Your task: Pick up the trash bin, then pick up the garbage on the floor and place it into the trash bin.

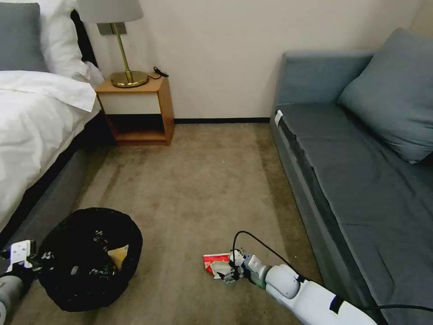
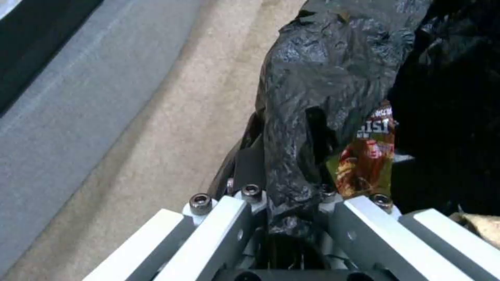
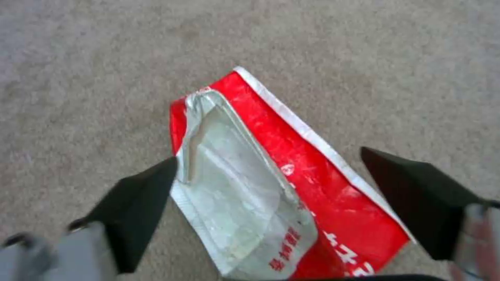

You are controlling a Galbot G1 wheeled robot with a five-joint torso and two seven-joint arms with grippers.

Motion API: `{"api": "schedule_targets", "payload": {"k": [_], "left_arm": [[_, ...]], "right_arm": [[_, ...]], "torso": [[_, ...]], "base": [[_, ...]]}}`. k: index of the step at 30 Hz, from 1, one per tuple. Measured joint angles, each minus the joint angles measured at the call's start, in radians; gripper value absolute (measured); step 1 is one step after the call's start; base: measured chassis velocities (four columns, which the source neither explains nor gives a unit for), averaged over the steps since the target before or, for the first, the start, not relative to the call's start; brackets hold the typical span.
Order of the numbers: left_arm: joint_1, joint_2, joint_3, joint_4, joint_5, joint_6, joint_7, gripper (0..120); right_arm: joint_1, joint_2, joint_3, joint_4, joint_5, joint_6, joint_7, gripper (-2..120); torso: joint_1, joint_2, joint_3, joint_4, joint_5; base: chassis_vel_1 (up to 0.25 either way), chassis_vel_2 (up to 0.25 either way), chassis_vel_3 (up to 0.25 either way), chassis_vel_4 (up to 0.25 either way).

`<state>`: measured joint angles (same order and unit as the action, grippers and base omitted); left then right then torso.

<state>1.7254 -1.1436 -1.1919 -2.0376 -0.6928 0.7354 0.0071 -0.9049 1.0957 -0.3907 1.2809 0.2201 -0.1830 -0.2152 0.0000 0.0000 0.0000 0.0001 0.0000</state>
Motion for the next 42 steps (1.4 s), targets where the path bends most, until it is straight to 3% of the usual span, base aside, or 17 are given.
{"api": "schedule_targets", "payload": {"k": [23,33,42], "left_arm": [[-0.002,0.002,-0.001,0.002,0.0,0.0,0.001,3],[-0.002,-0.002,0.0,0.0,0.0,0.0,0.001,3],[-0.004,-0.001,0.004,-0.004,0.0,0.0,0.001,3]], "right_arm": [[-0.006,0.026,0.009,-0.038,-0.03,0.036,-0.011,5],[-0.031,0.018,0.051,0.009,-0.008,0.04,-0.002,0],[-0.023,-0.003,0.101,0.295,0.201,0.023,0.101,0]], "torso": [[0.0,0.0,0.0,0.0,0.0],[0.0,0.0,0.0,-0.0001,0.0],[0.0,0.0,0.0,-0.0002,-0.0001]], "base": [[0.0,0.0,0.0,0.0],[0.0,0.0,0.0,0.0],[0.0,0.0,0.0,0.0]]}}
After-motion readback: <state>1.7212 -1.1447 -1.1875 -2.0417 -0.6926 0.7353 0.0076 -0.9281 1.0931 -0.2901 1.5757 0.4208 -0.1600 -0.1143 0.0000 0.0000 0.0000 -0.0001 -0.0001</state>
